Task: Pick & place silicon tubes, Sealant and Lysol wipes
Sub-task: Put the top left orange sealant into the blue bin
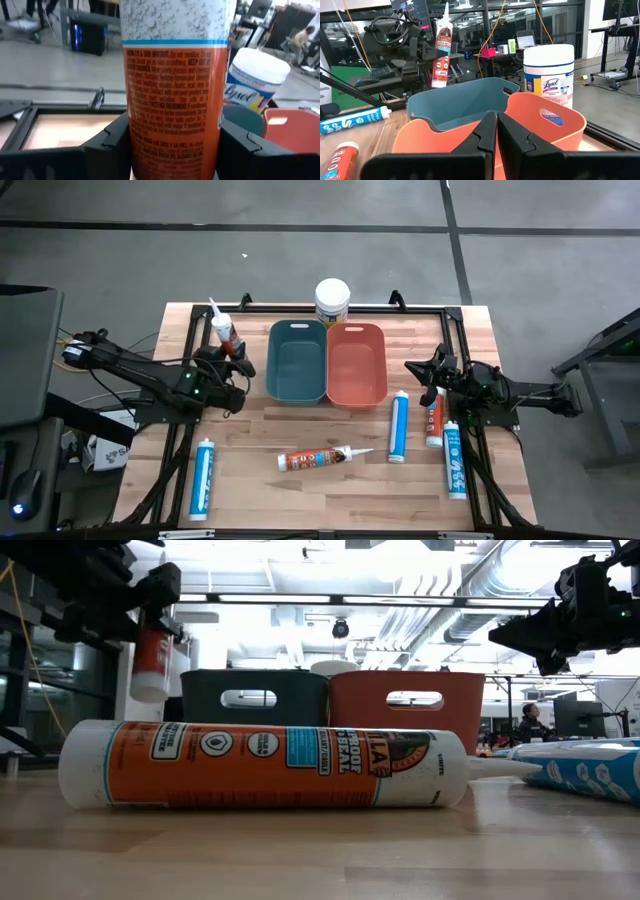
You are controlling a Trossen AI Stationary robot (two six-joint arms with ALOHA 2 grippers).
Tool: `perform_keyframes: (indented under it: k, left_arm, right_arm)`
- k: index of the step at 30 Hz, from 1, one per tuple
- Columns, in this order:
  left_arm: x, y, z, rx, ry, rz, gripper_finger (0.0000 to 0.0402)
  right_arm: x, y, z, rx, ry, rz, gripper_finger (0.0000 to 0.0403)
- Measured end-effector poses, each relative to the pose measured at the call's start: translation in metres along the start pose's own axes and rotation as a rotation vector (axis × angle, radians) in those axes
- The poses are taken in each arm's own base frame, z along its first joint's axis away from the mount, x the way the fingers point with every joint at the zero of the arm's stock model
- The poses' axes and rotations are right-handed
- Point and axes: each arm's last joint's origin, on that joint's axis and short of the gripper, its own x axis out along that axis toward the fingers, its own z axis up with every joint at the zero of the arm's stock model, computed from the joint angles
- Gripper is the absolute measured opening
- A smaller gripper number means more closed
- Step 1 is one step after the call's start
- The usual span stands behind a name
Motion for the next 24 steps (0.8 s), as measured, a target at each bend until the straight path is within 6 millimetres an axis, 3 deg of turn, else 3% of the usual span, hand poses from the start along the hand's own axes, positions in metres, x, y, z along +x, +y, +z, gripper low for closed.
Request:
perform_keyframes:
  k: [14,24]
  left_arm:
    - [0.003,-0.019,-0.011,0.012,-0.157,0.026,0.0186]
    - [0.012,-0.029,-0.003,0.03,-0.175,0.08,0.0186]
  right_arm:
    - [0.0,0.0,0.0,0.0,0.0,0.0,0.0012]
    - [0.0,0.0,0.0,0.0,0.0,0.0,0.0012]
